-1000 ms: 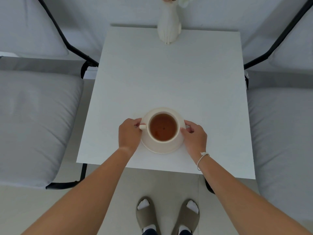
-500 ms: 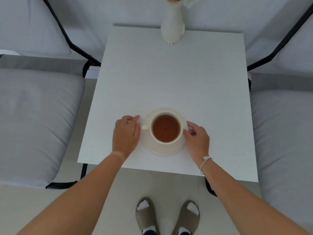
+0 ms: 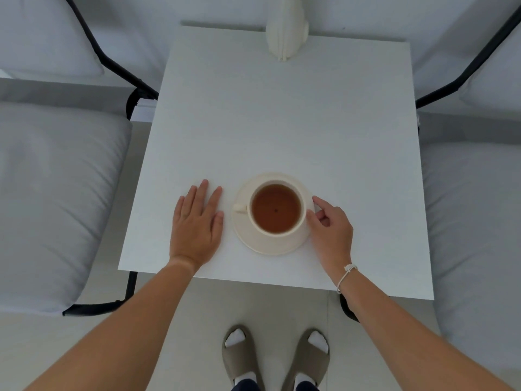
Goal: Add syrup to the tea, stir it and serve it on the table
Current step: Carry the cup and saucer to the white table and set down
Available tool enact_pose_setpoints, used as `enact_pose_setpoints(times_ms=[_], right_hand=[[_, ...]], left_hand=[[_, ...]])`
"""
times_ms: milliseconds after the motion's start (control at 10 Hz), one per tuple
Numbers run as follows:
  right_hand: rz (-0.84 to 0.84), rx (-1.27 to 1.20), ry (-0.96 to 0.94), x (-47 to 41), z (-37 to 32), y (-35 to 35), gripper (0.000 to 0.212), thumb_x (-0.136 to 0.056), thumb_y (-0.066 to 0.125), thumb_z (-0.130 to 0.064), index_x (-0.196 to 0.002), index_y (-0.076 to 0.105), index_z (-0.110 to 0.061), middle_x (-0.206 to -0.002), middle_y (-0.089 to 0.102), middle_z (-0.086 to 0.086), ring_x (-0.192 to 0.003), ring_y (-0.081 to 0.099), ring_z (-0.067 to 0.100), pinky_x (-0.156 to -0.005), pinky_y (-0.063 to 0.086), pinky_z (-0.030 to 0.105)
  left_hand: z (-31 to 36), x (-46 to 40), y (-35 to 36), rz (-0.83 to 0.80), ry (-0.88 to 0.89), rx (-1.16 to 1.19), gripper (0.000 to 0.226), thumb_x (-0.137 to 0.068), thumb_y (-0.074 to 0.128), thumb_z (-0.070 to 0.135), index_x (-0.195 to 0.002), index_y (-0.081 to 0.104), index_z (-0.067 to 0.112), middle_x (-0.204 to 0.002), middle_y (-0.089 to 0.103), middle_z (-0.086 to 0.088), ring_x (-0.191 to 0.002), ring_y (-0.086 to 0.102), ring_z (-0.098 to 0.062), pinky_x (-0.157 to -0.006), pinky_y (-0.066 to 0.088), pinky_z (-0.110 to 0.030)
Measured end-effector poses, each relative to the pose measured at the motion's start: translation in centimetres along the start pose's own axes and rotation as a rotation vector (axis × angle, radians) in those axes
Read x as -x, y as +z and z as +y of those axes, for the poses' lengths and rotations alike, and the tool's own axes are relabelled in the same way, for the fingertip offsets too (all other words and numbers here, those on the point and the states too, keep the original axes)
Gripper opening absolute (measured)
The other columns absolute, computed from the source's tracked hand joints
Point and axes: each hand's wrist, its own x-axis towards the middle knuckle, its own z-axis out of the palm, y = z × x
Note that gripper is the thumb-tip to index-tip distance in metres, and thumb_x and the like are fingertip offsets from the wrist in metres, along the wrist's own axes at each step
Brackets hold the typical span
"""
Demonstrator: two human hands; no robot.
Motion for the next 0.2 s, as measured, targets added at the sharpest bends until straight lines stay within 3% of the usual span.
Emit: enact_pose_setpoints(times_ms=[100, 200], right_hand=[[0.021, -0.088, 0.04, 0.2, 0.1, -0.5, 0.028, -0.087, 0.062, -0.014, -0.114, 0.065, -0.023, -0.076, 0.049, -0.006, -0.069, 0.049, 0.013, -0.077, 0.046, 0.015], [0.089, -0.24, 0.065, 0.7, -1.4, -1.7, 0.025, -0.087, 0.063, -0.017, -0.1, 0.064, -0.038, -0.081, 0.053, -0.001, -0.069, 0.05, 0.021, -0.072, 0.051, 0.031]], left_hand=[[0.1, -0.1, 0.0, 0.022, 0.008, 0.013, 0.056, -0.094, 0.023, 0.038, -0.145, 0.036, 0.021, -0.155, 0.03, -0.009, -0.144, 0.025, -0.029, -0.117, 0.013, -0.04], [0.1, -0.1, 0.0, 0.029, -0.001, 0.024, 0.056, -0.093, 0.024, 0.038, -0.144, 0.037, 0.021, -0.155, 0.031, -0.009, -0.144, 0.026, -0.029, -0.117, 0.013, -0.04]])
